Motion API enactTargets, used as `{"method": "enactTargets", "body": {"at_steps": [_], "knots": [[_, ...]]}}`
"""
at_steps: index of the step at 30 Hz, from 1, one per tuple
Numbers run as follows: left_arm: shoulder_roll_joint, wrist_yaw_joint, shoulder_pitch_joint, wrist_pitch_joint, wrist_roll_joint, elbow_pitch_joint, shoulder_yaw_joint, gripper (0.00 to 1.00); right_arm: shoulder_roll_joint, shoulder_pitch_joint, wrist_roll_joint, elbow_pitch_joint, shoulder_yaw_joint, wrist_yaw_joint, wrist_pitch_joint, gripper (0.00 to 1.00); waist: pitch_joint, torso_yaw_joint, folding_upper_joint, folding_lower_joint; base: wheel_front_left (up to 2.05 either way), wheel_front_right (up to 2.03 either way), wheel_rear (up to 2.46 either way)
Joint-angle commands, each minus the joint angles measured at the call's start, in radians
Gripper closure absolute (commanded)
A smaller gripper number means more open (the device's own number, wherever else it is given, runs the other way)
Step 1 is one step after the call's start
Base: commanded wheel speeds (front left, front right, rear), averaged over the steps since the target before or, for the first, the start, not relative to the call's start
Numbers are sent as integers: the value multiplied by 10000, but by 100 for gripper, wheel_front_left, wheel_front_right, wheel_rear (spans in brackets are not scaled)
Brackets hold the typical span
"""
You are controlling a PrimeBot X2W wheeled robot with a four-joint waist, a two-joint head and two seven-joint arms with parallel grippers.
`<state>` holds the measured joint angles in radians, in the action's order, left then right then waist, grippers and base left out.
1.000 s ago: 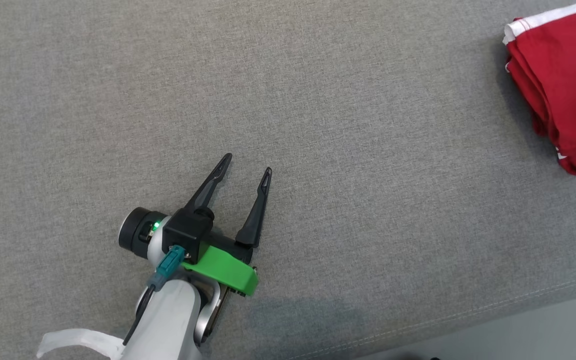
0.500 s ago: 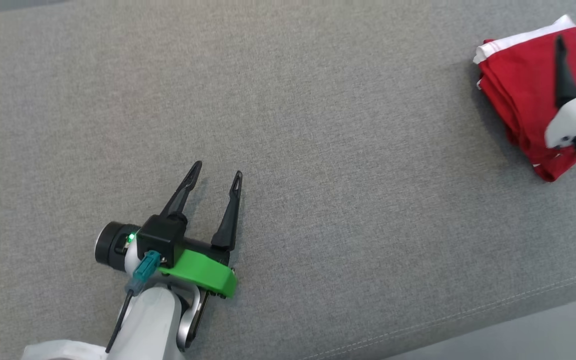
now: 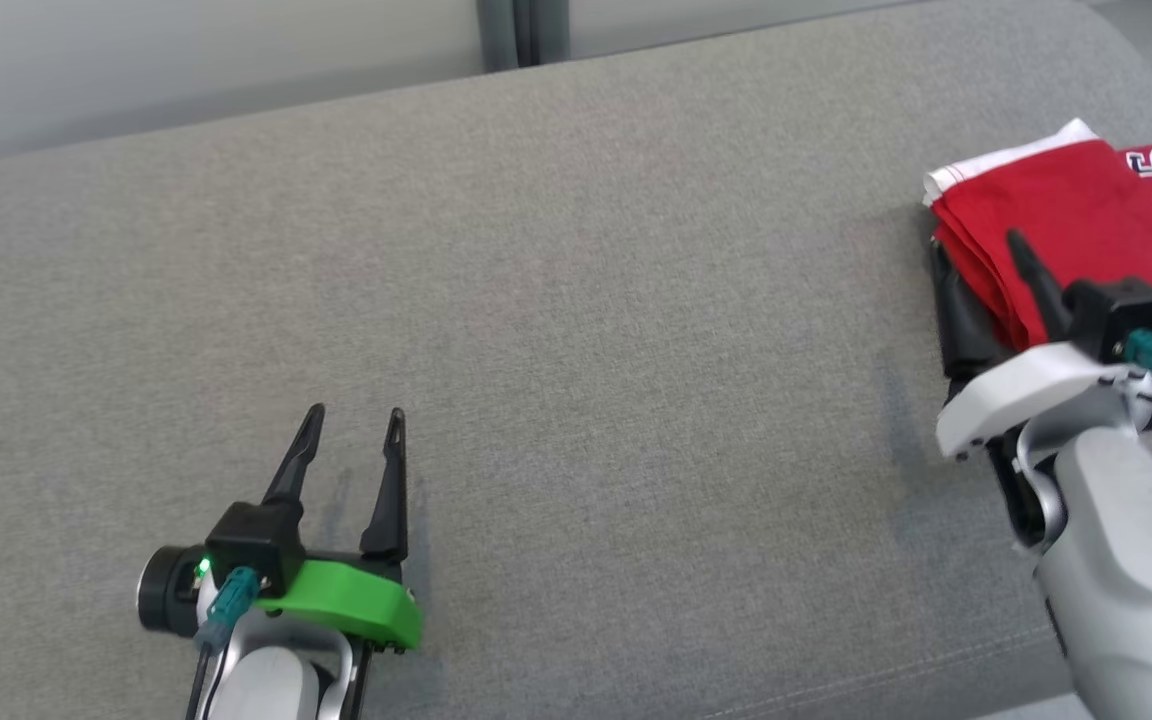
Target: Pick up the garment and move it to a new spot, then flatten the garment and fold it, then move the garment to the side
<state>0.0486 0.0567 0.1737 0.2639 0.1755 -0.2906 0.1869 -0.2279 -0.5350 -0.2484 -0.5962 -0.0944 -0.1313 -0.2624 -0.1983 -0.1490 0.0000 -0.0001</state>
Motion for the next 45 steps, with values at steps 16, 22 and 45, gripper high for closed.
{"method": "enactTargets", "body": {"at_steps": [16, 22, 45], "knots": [[39, -538, -1162, -11, 34, -102, -1438, 0, 1173, 2421, 118, 843, 414, 14, -24, 0, 1677, 1072, 0, 1, 0, 0, 0], [40, -476, -1327, -11, -131, -145, -1781, 0, 1323, 2744, 594, 1055, 354, 13, -23, 0, 1882, 1074, 0, 1, 0, 0, 0], [43, -602, -1498, -11, -313, -312, -2027, 0, 1609, 3443, 2674, 2166, 708, 13, -25, 0, 2156, 845, 0, 1, 0, 0, 0]]}}
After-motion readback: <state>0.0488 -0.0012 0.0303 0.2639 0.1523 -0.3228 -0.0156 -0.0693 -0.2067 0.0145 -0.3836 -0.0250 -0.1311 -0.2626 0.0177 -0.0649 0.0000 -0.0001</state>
